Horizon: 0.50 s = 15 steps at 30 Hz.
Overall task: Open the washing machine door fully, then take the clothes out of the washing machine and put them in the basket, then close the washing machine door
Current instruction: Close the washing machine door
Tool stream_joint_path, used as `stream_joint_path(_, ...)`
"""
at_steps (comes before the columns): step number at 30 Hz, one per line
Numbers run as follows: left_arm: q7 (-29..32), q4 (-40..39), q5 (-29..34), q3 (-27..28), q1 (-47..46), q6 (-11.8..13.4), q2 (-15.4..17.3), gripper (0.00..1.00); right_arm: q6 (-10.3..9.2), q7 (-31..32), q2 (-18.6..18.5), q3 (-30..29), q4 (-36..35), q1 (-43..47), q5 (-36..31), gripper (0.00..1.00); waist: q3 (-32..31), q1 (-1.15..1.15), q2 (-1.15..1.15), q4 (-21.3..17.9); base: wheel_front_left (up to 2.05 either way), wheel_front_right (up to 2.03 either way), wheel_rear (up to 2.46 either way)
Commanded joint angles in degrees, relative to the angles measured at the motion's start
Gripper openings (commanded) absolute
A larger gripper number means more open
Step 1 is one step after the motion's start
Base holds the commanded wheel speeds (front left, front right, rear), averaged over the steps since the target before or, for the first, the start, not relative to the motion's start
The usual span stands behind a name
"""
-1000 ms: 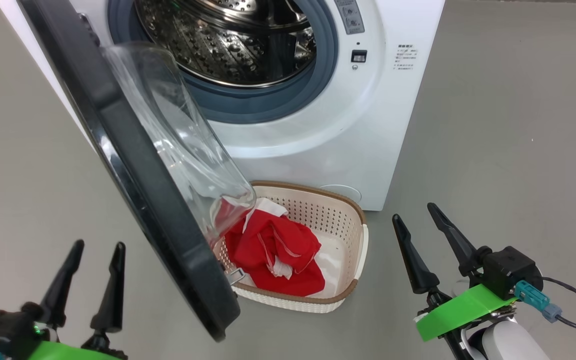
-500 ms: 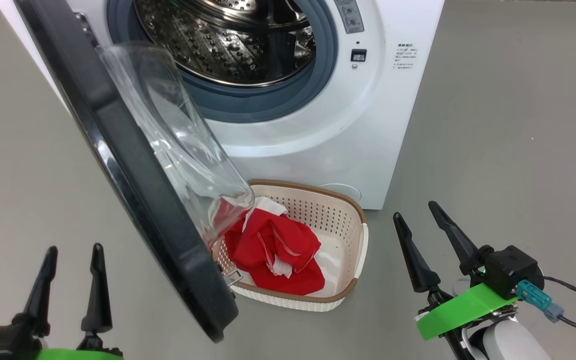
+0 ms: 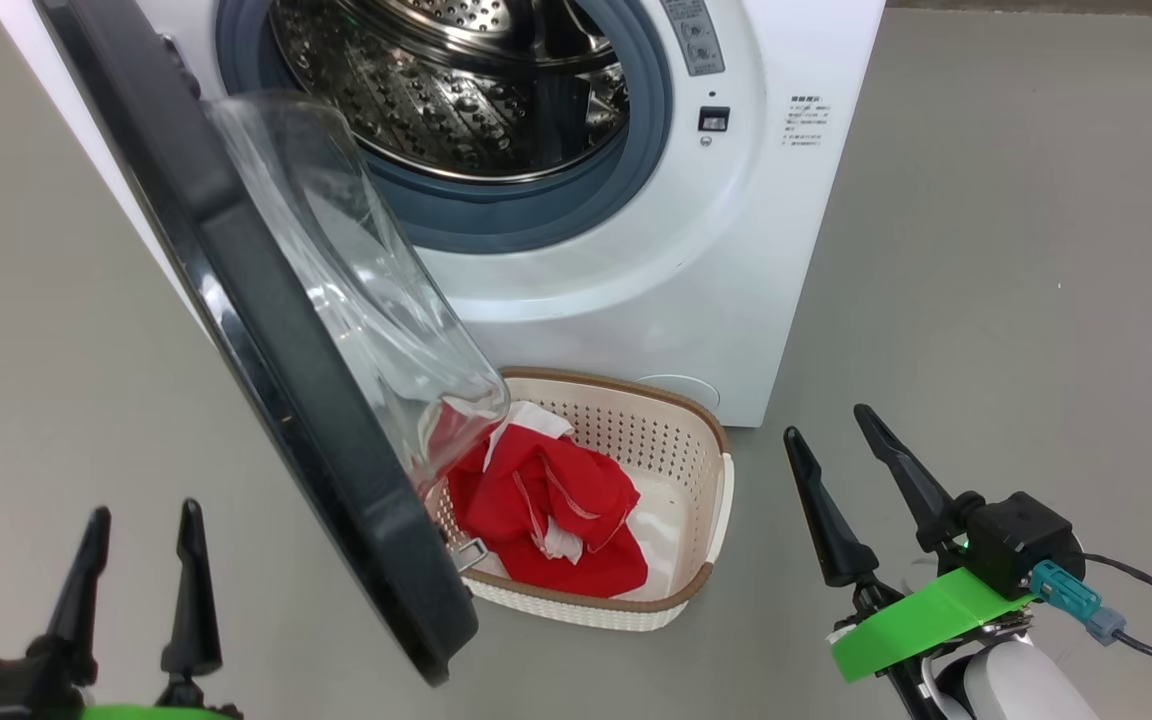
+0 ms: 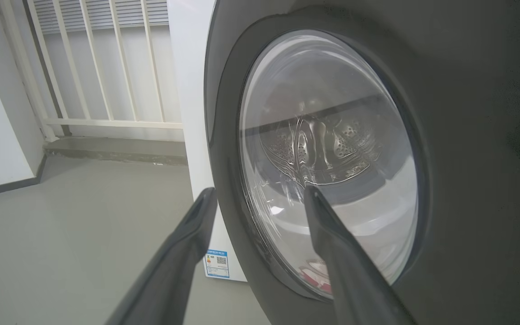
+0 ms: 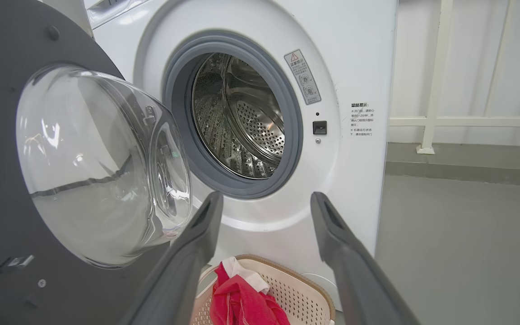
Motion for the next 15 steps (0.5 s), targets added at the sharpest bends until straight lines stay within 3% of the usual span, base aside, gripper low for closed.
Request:
stream_joint_path(1, -0.7, -1.0, 1.0, 1.7, 0.2, -0.2, 0.6, 1.0, 0.43, -0.4, 0.3, 1.4, -1.2, -0.9, 0.9, 1.0, -0.2, 0.0, 0.0, 0.0, 0.0, 0.0, 0.0)
stream_joint_path(15, -0.7, 0.1, 1.2, 1.3, 0.7, -0.3, 0.5, 1.0, 0.43, -0.4, 0.3, 1.8, -1.1, -0.4, 1.2, 1.0, -1.1, 0.0, 0.0, 0.0, 0.0, 0.0, 0.0)
